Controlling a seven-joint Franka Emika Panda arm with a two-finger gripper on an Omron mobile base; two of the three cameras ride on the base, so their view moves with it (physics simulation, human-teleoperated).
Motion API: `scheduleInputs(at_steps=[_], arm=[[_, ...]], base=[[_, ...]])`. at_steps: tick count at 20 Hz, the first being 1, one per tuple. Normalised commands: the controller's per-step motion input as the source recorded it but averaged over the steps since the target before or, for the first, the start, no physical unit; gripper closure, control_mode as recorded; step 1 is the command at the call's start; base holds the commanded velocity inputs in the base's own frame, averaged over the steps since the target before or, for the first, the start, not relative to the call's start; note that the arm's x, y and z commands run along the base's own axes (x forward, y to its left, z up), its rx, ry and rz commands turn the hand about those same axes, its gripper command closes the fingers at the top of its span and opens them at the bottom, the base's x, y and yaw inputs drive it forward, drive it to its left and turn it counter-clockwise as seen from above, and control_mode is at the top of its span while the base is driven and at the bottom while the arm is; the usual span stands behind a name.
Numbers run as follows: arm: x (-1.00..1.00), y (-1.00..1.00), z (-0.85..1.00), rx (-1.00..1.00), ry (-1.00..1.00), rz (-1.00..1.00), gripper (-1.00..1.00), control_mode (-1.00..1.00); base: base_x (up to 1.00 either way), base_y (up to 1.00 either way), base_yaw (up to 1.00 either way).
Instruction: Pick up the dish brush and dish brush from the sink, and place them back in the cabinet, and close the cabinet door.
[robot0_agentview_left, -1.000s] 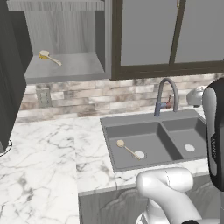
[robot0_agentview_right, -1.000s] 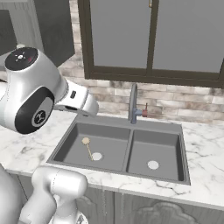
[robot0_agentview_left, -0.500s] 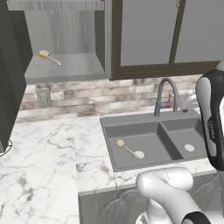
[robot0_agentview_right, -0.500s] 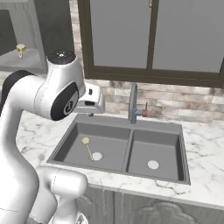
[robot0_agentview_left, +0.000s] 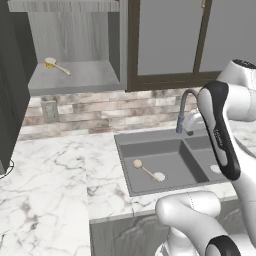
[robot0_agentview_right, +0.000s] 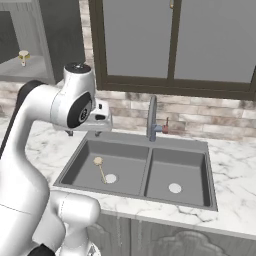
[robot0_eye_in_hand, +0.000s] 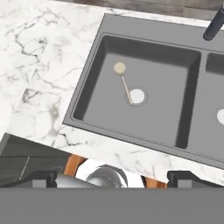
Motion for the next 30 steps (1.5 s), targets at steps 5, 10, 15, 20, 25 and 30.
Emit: scheduleInputs(at_steps=[5,10,15,20,25,30], arm=[[0.31,0.15,-0.29,0.00,0.11,0.03,-1.00,-1.00],[0.25,0.00,-0.23,0.00,0.03,0.00,-1.00,-1.00],[0.23,0.00,-0.29,0.00,0.02,0.00,-1.00,-1.00],[0.26,0.00,-0.33,0.00,0.03,0.00,-1.00,-1.00],[0.31,0.00,-0.40,-0.04,0.03,0.00,-1.00,-1.00],[0.19,0.02,-0.43,-0.08,0.00,0.01,-1.00,-1.00]], base=[[0.00,0.00,0.00],[0.00,0.00,0.00],[0.00,0.00,0.00],[0.00,0.00,0.00],[0.00,0.00,0.00],[0.00,0.00,0.00]])
